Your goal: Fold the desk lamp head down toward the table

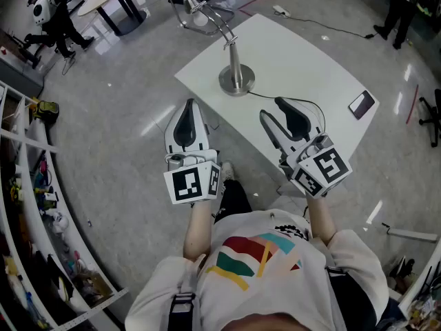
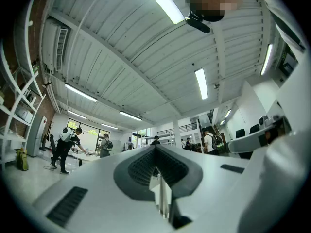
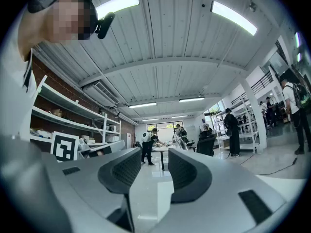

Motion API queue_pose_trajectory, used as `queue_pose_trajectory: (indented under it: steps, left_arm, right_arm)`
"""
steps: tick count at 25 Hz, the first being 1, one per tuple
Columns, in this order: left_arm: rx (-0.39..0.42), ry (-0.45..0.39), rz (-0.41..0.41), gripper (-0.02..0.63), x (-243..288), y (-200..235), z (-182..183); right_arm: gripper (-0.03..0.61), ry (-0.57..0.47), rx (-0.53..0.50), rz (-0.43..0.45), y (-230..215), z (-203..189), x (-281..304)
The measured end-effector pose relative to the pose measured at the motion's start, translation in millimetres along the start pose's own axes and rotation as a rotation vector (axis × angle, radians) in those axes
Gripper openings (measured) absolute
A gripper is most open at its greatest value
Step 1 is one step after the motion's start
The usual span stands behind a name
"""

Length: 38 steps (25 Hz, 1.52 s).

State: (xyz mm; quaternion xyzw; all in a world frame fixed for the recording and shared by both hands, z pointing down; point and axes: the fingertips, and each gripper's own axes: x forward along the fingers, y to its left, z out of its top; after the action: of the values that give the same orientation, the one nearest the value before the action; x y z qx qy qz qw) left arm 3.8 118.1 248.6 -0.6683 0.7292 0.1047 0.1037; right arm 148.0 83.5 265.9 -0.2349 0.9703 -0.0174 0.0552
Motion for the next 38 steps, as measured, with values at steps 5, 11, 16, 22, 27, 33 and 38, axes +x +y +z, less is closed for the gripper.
queue_pose_trajectory:
  steps: [5,11,16,22,27,33,38]
  left_arm:
    - [0.049,-0.058,-0.07,0.048,101.5,74.8,2.9]
    - [0.038,-0.034,-0.241,0.138,203.1,134.7,-6.3]
    - [-0.009,0.004,-0.339,0.138,270.9,134.6,-34.0]
    - [-0.024,0.005,-0.4,0.138,307.1,113.9,-51.6]
    - [0.035,0.052,-0.437,0.138,332.6,117.4,-66.5]
    - [0.053,0.053,-0.463,0.138,349.2,111.7,-82.5]
    - [0.044,0.085,-0.489,0.11,358.2,114.1,-91.6]
  right_arm:
    - [0.167,0.014,-0.017,-0.015,-42.2,12.9,125.8]
    - [0.216,0.045,-0.058,-0.08,-78.0,25.5,239.5]
    - [0.216,0.157,-0.056,-0.105,-122.1,12.8,282.1]
    - [0.216,0.207,0.003,-0.087,-160.6,-8.4,301.7]
    - [0.216,0.278,-0.005,-0.069,-174.3,-29.2,329.1]
    - [0.215,0.288,0.024,0.012,-174.9,-41.4,341.2]
    - [0.213,0.319,0.012,0.011,-179.1,-44.6,357.6]
